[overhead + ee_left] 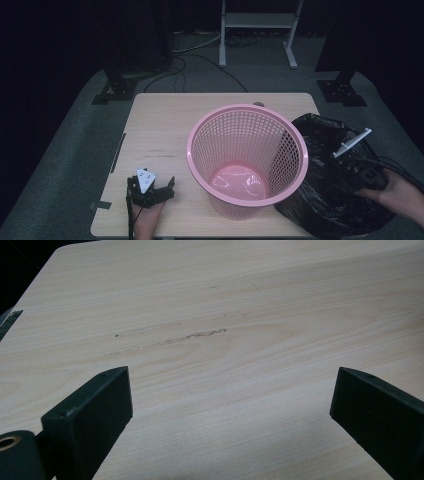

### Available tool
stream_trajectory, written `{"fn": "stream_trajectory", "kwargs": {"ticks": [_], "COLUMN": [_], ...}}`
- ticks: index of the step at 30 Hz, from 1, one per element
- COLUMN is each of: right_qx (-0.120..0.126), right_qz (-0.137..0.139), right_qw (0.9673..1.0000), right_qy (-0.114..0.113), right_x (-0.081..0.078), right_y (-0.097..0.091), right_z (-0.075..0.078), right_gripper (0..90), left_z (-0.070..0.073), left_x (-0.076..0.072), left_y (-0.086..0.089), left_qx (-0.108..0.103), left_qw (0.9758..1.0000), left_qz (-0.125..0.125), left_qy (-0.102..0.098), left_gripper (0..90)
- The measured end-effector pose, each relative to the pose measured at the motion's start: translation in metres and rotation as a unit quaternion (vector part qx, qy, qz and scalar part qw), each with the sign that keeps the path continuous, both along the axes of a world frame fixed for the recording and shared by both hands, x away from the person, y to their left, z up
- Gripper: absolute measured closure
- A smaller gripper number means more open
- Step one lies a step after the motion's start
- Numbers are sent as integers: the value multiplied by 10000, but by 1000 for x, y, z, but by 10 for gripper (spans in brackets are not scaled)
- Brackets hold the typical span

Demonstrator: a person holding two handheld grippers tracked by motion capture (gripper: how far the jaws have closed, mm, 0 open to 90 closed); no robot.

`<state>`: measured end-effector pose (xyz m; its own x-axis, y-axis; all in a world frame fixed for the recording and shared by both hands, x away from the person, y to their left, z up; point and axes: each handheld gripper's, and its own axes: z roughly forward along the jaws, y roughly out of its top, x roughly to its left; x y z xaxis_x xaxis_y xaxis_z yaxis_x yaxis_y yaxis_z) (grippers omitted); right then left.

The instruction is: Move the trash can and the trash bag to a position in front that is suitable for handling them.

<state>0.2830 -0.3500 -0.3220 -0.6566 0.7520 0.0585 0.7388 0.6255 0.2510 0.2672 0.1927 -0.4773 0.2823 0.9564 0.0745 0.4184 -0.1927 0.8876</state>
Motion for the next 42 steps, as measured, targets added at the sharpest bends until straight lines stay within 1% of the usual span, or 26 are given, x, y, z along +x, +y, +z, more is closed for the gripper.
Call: {"fn": "stream_trajectory", "kwargs": {"ticks": [1, 2, 4, 6, 7, 8, 9, 10, 11, 12, 13, 16, 18, 19, 20, 21, 23, 24, 27, 30, 31, 32, 33, 35, 37, 42], "right_qx": [-14, -14, -100, -221, -221, -395, -395, -659, -659, -551, -523, -535, -618, -652, -695, -814, -729, -772, -793, -798, -834, -891, -1044, -930, -1047, -1065], "right_qz": [-34, -34, -107, -250, -250, -253, -253, -344, -344, -437, -515, -543, -512, -479, -344, -396, -361, -339, -224, -187, -162, -49, -88, -92, -189, -208], "right_qw": [10000, 10000, 9999, 9994, 9994, 9985, 9985, 9965, 9965, 9961, 9953, 9948, 9946, 9940, 9947, 9942, 9949, 9952, 9953, 9953, 9950, 9940, 9927, 9926, 9916, 9921], "right_qy": [-59, -59, -91, 77, 77, 290, 290, 391, 391, 531, 627, 675, 655, 740, 669, 587, 595, 488, 508, 514, 531, 639, 604, 781, 731, 629], "right_x": [8, 8, 26, 45, 45, 56, 56, 62, 62, 66, 67, 66, 65, 65, 64, 63, 63, 64, 63, 62, 62, 61, 60, 60, 59, 57], "right_y": [2, 2, 6, 10, 10, 12, 12, 12, 12, 9, 8, 7, 9, 10, 11, 13, 15, 15, 18, 21, 22, 22, 21, 18, 15, 7], "right_z": [-2, -2, -15, -38, -38, -58, -58, -76, -76, -91, -96, -112, -120, -123, -125, -125, -124, -124, -121, -121, -121, -120, -117, -108, -94, -49], "right_gripper": [326, 326, 284, 274, 274, 273, 273, 274, 274, 273, 271, 273, 297, 294, 307, 322, 376, 431, 594, 800, 840, 856, 865, 874, 877, 880], "left_z": [0, 0, 0, 0, 0, 0, 0, 0, 0, 0, 0, 0, 0, 0, 0, 0, 0, 0, 0, 0, 0, 0, 0, 0, 0, 0], "left_x": [0, 0, 0, 0, 0, 0, 0, 0, 0, 1, 1, 1, 1, 1, 1, 1, 1, 1, 1, 0, 0, 0, 0, 0, 0, 0], "left_y": [0, 0, 0, 0, 1, 1, 1, 1, 1, 2, 2, 2, 1, 1, 1, 1, 1, 1, 1, 0, 1, 1, 1, 2, 2, 2], "left_qx": [0, 0, -17, -42, -46, -58, -66, -78, -92, -98, -103, -94, -78, -78, -74, -74, -55, -51, -50, -29, -43, -43, -72, -106, -111, -121], "left_qw": [10000, 10000, 10000, 10000, 10000, 10000, 10000, 10000, 9999, 9999, 9999, 9999, 9999, 9999, 9999, 9999, 10000, 10000, 10000, 10000, 10000, 10000, 10000, 9999, 9999, 9999], "left_qz": [1, 1, -1, -1, -6, -11, -17, -31, -37, -49, -54, -73, -75, -75, -72, -72, -73, -70, -62, -70, -62, -62, -62, -61, -56, -59], "left_qy": [-3, -3, -8, -23, -14, -3, 3, 13, 22, 39, 45, 46, 42, 42, 43, 43, 37, 31, 27, 22, 13, 13, 11, 30, 33, 39], "left_gripper": [25, 25, 25, 25, 25, 25, 25, 25, 25, 25, 26, 26, 26, 26, 27, 35, 36, 36, 36, 39, 38, 38, 39, 39, 39, 39]}}
